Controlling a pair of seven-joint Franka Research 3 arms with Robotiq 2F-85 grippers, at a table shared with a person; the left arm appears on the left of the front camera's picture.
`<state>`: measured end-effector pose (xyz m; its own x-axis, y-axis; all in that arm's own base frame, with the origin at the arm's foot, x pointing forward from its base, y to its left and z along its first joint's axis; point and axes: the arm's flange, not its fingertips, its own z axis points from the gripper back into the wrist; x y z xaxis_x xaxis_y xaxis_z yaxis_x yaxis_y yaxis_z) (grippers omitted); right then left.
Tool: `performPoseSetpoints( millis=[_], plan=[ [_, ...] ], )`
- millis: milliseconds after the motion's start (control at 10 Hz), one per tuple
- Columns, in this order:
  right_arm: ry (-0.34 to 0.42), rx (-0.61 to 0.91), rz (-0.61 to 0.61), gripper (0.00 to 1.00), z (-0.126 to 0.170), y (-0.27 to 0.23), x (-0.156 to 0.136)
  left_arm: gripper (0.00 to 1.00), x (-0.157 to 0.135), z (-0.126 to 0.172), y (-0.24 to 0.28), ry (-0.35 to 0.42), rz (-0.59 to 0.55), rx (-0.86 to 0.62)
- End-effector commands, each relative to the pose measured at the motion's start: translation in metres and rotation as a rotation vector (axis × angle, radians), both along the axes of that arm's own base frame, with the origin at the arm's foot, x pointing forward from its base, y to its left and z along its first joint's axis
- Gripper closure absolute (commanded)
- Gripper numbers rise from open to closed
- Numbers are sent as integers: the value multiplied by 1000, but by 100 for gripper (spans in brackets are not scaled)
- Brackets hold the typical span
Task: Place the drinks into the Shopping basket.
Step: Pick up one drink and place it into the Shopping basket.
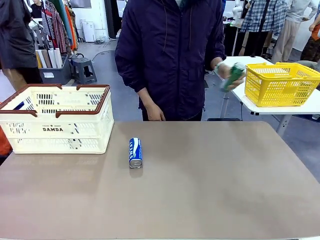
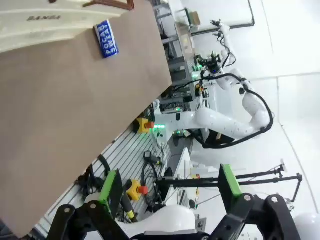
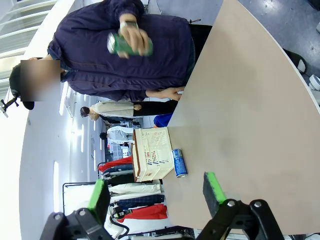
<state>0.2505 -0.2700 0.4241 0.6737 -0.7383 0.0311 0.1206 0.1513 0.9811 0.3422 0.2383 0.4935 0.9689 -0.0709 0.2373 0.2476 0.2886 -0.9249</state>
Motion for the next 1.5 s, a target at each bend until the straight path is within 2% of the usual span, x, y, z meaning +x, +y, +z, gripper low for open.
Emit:
performPoseSetpoints(
  millis=[0,900,1000,1100,1200,1300,1400],
  plan=[
    [-8,-11,10,0,2,-1,-2,0,-7,7,5,13,-31,19],
    [-8,-11,10,0,2,-1,-2,0,-5,4,3,16,-23,18],
    [-8,-11,10,0,2,-1,-2,0,7,40,-56,59,-20,208],
    [-8,-11,10,0,2,-1,-2,0,21,63,-117,41,-53,361],
    [-8,-11,10,0,2,-1,-2,0,40,74,-176,36,-45,483],
    [-8,-11,10,0,2,-1,-2,0,62,75,-238,48,65,611],
    [-8,-11,10,0,2,-1,-2,0,76,66,-292,62,86,707]
  ],
)
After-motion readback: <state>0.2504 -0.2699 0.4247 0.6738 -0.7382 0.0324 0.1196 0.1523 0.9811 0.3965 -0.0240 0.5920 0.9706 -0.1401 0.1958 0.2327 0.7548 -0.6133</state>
